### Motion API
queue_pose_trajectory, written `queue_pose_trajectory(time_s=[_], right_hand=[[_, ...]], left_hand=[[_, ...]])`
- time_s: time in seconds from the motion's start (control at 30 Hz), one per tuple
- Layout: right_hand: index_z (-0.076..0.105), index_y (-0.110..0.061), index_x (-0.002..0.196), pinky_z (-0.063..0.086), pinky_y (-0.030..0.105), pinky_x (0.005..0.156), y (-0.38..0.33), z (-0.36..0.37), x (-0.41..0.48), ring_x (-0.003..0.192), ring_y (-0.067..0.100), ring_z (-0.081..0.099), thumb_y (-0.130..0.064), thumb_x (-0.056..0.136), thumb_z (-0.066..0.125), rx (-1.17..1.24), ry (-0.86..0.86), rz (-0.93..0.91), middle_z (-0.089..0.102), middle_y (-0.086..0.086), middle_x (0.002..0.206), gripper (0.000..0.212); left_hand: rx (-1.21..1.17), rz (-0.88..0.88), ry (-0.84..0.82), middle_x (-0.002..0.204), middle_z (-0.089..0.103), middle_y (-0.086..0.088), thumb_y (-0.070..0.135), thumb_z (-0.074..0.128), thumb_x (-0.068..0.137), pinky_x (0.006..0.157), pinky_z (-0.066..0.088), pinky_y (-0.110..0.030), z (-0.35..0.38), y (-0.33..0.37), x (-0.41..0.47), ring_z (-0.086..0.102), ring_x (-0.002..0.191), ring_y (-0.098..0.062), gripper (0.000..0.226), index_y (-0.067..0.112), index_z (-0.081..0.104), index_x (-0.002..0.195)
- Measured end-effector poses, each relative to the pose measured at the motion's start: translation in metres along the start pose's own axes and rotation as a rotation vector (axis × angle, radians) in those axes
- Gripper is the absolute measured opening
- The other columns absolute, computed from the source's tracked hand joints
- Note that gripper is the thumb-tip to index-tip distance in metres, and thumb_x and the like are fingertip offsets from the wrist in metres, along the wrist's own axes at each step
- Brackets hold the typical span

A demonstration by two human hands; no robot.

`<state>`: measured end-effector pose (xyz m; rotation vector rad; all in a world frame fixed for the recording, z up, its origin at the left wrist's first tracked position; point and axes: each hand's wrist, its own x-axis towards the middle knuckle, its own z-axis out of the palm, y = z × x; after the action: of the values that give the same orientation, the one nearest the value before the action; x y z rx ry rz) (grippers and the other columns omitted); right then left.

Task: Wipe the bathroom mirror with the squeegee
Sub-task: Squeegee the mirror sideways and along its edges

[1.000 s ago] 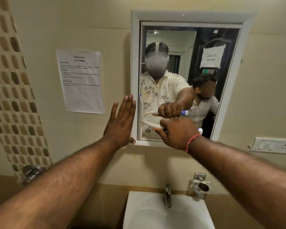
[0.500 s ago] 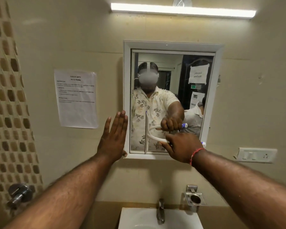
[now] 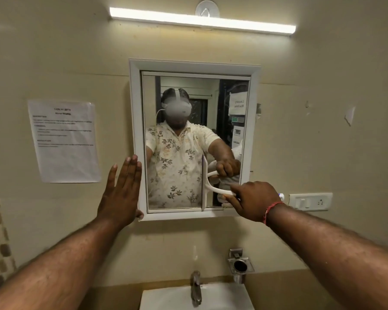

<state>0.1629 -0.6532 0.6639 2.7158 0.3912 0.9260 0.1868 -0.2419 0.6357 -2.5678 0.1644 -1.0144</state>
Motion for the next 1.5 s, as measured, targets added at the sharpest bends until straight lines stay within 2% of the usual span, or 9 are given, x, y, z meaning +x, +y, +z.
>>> queue_pose_trajectory(time_s=[0.13, 0.27, 0.4, 0.7, 0.8, 0.9, 1.03, 1.2, 1.5], right_hand=[[0.054, -0.036, 0.093, 0.053, 0.032, 0.063, 0.021, -0.005, -0.012, 0.062, 0.018, 0.056, -0.071, 0.106, 0.033, 0.000, -0.034, 0.030, 0.055, -0.010, 0.071, 0.044], [0.047, -0.035, 0.090, 0.035, 0.030, 0.055, 0.036, -0.009, -0.021, 0.063, 0.020, 0.054, -0.071, 0.107, 0.031, -0.044, -0.048, 0.048, 0.053, -0.007, 0.071, 0.043], [0.055, -0.033, 0.094, 0.040, 0.031, 0.058, 0.048, -0.012, -0.028, 0.064, 0.021, 0.054, -0.071, 0.107, 0.030, -0.078, -0.063, 0.079, 0.052, -0.008, 0.071, 0.047], [0.050, -0.035, 0.093, 0.038, 0.029, 0.054, 0.065, -0.014, -0.035, 0.055, 0.012, 0.046, -0.072, 0.107, 0.028, -0.093, -0.096, 0.110, 0.044, -0.010, 0.063, 0.045], [0.056, -0.034, 0.094, 0.044, 0.030, 0.057, 0.076, -0.014, -0.041, 0.060, 0.016, 0.054, -0.072, 0.107, 0.029, -0.111, -0.111, 0.134, 0.047, -0.010, 0.065, 0.048], [0.050, -0.035, 0.091, 0.042, 0.031, 0.058, 0.084, -0.013, -0.049, 0.065, 0.020, 0.056, -0.072, 0.107, 0.031, -0.110, -0.116, 0.170, 0.051, -0.008, 0.069, 0.044], [0.052, -0.036, 0.091, 0.048, 0.030, 0.060, 0.082, -0.010, -0.050, 0.065, 0.017, 0.059, -0.072, 0.106, 0.032, -0.083, -0.115, 0.193, 0.054, -0.010, 0.069, 0.044], [0.052, -0.035, 0.089, 0.040, 0.030, 0.057, 0.079, -0.009, -0.050, 0.064, 0.017, 0.056, -0.072, 0.106, 0.033, -0.079, -0.101, 0.188, 0.053, -0.010, 0.068, 0.045], [0.052, -0.032, 0.084, 0.046, 0.032, 0.057, 0.070, -0.015, -0.051, 0.058, 0.018, 0.054, -0.074, 0.105, 0.031, -0.010, -0.046, 0.231, 0.054, -0.008, 0.063, 0.052]], left_hand=[[-0.049, 0.009, 0.040, 0.188, -0.015, -0.028, 0.077, 0.104, 0.049, 0.142, 0.005, -0.068, 0.000, -0.001, 0.001, -0.008, 0.178, -0.044, 0.185, -0.007, -0.001, 0.178], [-0.103, 0.024, 0.071, 0.189, -0.008, -0.028, 0.069, 0.111, 0.037, 0.141, 0.011, -0.070, -0.001, -0.001, 0.001, 0.001, 0.178, -0.045, 0.192, -0.008, 0.005, 0.178], [-0.138, 0.031, 0.067, 0.189, -0.004, -0.028, 0.065, 0.113, 0.032, 0.140, 0.013, -0.071, -0.003, 0.000, 0.000, 0.003, 0.178, -0.045, 0.194, -0.009, 0.008, 0.177], [-0.166, 0.041, 0.040, 0.189, -0.002, -0.028, 0.063, 0.114, 0.030, 0.140, 0.013, -0.072, -0.007, 0.000, -0.001, 0.004, 0.178, -0.046, 0.193, -0.010, 0.011, 0.177], [-0.160, 0.040, 0.039, 0.189, -0.003, -0.028, 0.064, 0.113, 0.032, 0.140, 0.013, -0.072, -0.009, -0.001, -0.001, 0.003, 0.178, -0.045, 0.192, -0.009, 0.010, 0.177], [-0.143, 0.042, 0.029, 0.189, -0.005, -0.028, 0.066, 0.112, 0.036, 0.140, 0.012, -0.071, -0.009, -0.001, -0.002, 0.001, 0.178, -0.045, 0.191, -0.009, 0.008, 0.177], [-0.133, 0.035, 0.024, 0.189, -0.007, -0.028, 0.068, 0.111, 0.037, 0.140, 0.012, -0.071, -0.010, 0.000, -0.002, 0.000, 0.178, -0.046, 0.191, -0.008, 0.007, 0.178], [-0.109, 0.025, 0.013, 0.189, -0.009, -0.028, 0.072, 0.109, 0.040, 0.141, 0.009, -0.069, -0.010, 0.000, -0.002, -0.003, 0.178, -0.045, 0.190, -0.008, 0.005, 0.178], [-0.068, 0.042, 0.056, 0.189, -0.011, -0.028, 0.077, 0.105, 0.047, 0.142, 0.010, -0.068, -0.016, -0.007, -0.003, -0.005, 0.178, -0.044, 0.186, -0.007, 0.002, 0.178]])
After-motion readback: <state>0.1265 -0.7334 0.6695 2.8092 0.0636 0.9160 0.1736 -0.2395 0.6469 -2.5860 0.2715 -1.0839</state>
